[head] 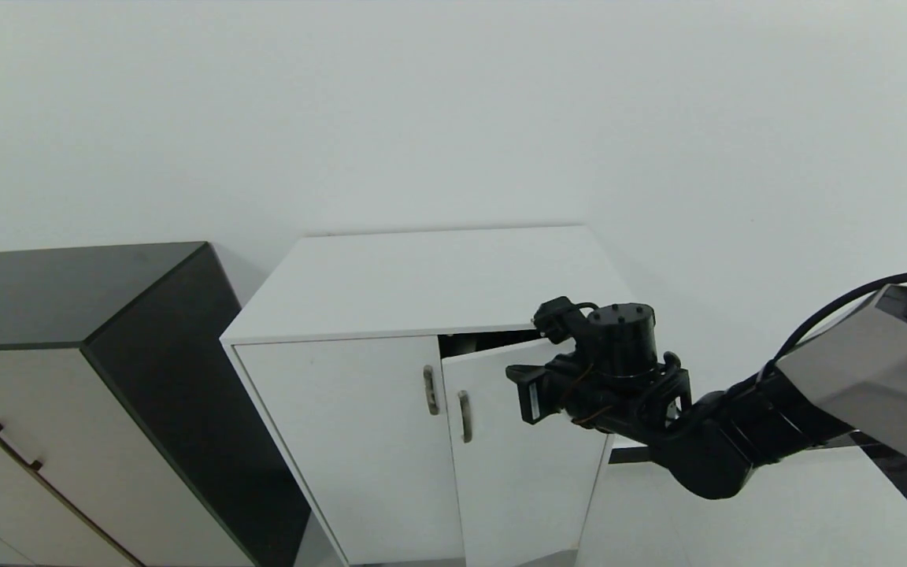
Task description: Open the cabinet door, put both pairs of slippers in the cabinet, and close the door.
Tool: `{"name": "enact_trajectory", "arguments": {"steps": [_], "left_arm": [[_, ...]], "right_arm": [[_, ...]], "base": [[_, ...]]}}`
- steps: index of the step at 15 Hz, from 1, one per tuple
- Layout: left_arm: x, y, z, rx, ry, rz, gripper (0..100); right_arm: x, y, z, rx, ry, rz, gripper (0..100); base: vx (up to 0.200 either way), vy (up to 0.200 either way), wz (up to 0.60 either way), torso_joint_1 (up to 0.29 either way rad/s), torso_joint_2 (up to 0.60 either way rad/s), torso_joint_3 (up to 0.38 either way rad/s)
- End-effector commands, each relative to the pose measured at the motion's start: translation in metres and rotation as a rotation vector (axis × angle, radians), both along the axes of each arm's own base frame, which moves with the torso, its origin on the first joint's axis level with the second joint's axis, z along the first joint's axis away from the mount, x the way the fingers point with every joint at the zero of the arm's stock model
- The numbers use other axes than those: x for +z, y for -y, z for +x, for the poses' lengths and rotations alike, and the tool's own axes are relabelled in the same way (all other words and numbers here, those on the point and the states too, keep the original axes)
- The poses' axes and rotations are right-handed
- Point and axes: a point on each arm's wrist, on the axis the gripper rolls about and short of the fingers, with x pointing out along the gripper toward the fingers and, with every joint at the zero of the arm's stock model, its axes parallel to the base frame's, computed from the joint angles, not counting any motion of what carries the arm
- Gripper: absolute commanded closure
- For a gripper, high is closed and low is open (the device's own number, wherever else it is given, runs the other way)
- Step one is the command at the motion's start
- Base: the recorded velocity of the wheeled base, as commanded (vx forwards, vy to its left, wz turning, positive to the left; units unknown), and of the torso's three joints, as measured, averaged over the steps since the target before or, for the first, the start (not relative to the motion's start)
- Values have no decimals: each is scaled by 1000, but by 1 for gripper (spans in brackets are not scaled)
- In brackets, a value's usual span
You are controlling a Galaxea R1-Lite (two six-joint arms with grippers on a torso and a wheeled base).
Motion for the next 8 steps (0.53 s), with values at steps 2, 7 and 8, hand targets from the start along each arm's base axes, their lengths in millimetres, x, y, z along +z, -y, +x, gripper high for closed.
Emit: {"name": "enact_trajectory", "arguments": {"steps": [2,7,8], "left_arm": [[0,0,0,0,-1,-1,100],[0,0,0,0,0,-1,100],[0,0,0,0,-1,-1,100]], "right_arm": [[1,-4,9,-5,7,4,100],[-4,3,23,-38,5,2,100],[-6,5,24,-43,1,-1,100]], "base": [[0,0,0,0,0,0],[0,0,0,0,0,0],[0,0,0,0,0,0]]}}
